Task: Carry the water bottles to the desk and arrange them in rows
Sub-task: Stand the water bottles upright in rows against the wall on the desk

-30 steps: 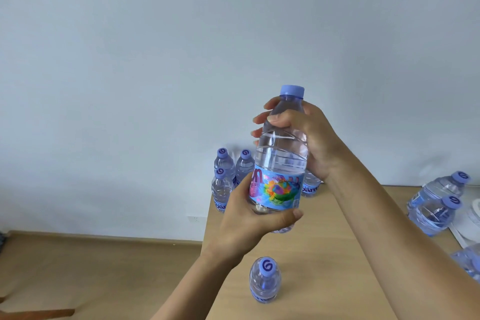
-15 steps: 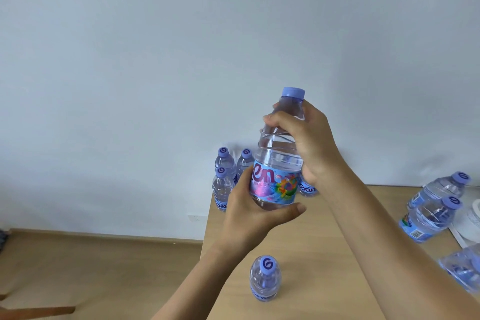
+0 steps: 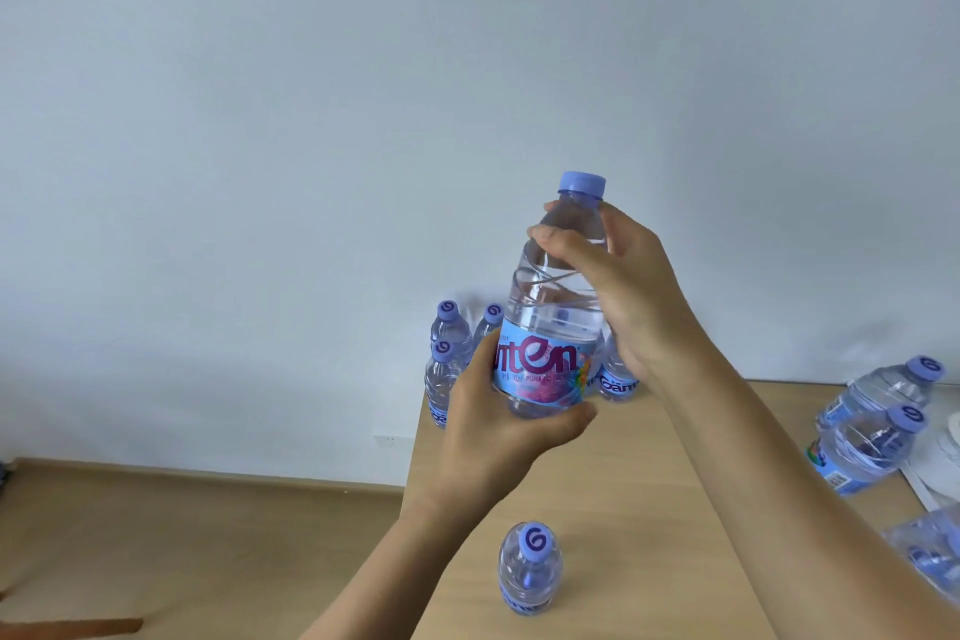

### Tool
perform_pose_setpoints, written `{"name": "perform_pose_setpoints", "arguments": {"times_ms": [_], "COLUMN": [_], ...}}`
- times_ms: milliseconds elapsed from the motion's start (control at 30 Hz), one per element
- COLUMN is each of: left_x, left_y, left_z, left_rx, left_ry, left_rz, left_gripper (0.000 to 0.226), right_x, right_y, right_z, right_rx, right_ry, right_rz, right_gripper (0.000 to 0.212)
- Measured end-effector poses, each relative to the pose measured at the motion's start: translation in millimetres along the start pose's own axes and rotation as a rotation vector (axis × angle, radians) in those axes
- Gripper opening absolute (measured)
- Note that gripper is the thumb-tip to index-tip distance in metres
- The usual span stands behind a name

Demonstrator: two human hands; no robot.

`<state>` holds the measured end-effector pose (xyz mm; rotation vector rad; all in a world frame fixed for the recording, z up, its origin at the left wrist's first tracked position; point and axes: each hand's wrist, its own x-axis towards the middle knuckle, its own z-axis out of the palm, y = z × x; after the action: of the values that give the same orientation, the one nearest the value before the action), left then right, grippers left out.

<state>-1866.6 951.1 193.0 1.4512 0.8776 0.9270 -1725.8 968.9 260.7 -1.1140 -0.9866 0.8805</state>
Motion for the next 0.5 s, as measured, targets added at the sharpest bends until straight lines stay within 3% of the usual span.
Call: {"name": "perform_pose_setpoints", "arguments": {"times_ms": [100,233,367,500], "left_x": [0,-2,2,3], "left_y": [-2,-2,2,5], "left_z": [4,3,-3,-7], "left_rx": [0.050,0.070,-0.005,-0.048], "left_ry": [0.042,0.002,-0.077,-0.169], "left_rz": [0.021,0.034,-0.014,-0.044], "left_gripper": [0.062,0.068,0.066,0.064], "right_x": [-2,1,7,10], "right_y": [5,4,1,-4], "right_z": [7,6,-2,-10], "right_rx": [-0.007,0.010,0.142,0.222], "right_ry": [0.101,0.094,-0.031,-0.238], "right_rz": [0.006,0.016,0.052,0.044], "right_gripper": [0.025,0.020,0.018,0.031]}}
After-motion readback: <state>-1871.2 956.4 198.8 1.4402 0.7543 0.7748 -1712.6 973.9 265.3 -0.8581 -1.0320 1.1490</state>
